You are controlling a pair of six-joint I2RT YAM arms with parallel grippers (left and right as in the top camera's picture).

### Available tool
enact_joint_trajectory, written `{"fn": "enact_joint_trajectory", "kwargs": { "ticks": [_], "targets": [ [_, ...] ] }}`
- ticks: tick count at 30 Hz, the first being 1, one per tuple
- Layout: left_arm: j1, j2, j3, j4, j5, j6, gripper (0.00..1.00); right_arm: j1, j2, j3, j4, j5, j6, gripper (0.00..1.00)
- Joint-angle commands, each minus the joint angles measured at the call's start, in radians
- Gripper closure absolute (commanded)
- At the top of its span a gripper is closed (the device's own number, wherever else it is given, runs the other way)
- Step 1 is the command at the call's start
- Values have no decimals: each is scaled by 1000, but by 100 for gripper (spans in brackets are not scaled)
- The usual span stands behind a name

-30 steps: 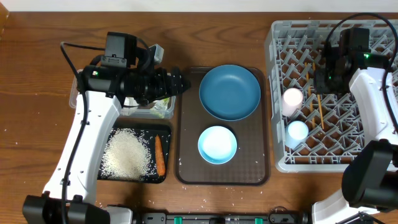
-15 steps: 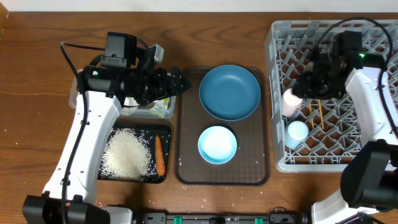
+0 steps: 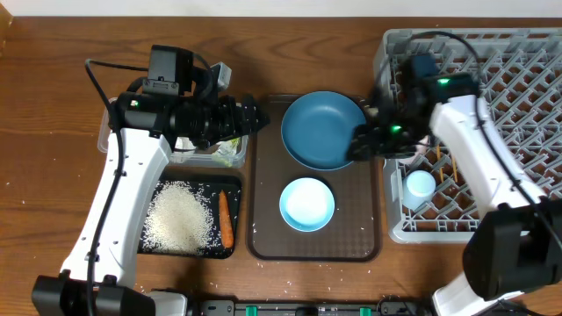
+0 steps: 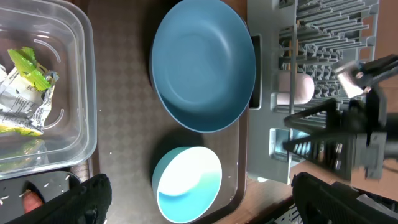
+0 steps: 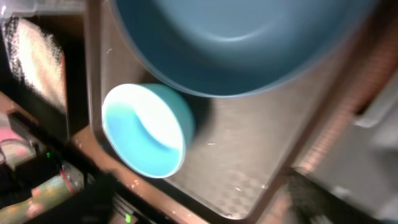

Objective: Sort waste into correct bins and load items into the dishwasher rack
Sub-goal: 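Move the right gripper to the light-blue bowl and grasp its rim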

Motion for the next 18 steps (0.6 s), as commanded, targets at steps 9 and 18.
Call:
{"fn": "enact_joint_trajectory", "kwargs": {
  "ticks": [9, 18],
  "targets": [
    [-2, 2, 9, -2, -12, 6, 5, 329, -2, 10, 48, 43, 170, 1],
    [-2, 2, 9, -2, -12, 6, 5, 561, -2, 10, 87, 183, 235, 2]
  ]
}}
